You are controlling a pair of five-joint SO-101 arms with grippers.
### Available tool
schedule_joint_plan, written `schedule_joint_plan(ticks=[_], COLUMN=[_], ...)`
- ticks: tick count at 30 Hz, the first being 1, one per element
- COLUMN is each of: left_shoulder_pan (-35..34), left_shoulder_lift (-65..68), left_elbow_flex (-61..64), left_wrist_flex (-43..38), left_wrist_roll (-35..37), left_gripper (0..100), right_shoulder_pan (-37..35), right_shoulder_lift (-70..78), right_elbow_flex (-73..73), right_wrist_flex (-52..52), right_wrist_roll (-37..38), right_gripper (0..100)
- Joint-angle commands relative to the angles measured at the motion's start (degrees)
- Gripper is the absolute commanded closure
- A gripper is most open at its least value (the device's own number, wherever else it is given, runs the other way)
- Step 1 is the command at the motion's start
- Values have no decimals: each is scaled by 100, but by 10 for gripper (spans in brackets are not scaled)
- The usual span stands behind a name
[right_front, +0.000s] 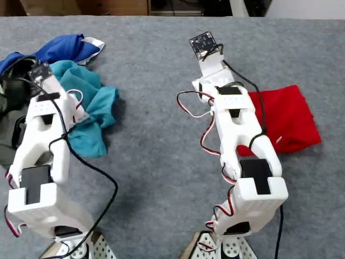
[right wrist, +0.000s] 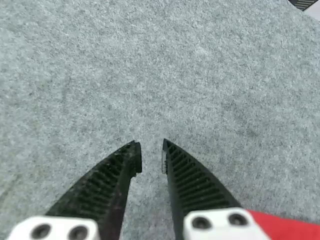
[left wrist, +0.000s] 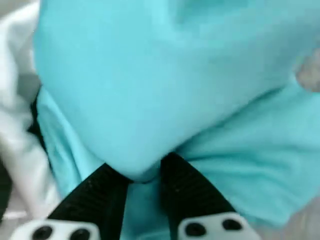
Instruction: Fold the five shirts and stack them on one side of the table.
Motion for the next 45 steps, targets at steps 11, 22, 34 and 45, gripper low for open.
schedule_joint_plan(ticks=[11, 22, 34, 45], left_shoulder_pan=[1486, 3077, 853, -2057], left_shoulder_lift=[-1763, -2659, -2703, -2695], left_elbow_flex=[26, 1081, -1723, -1978], left_wrist_flex=[730, 712, 4018, 3684], left_wrist_roll=[-316, -1547, -1090, -1064], left_gripper=[981, 980, 744, 743], right_shoulder_pan=[48, 48, -303, -2360], right_shoulder_lift=[-57, -48, -84, 312], right_elbow_flex=[-66, -75, -690, -3037], right_wrist_flex=[-105, -132, 835, 4009], right_wrist_roll=[-18, -44, 97, 1380], right_gripper=[917, 917, 716, 680])
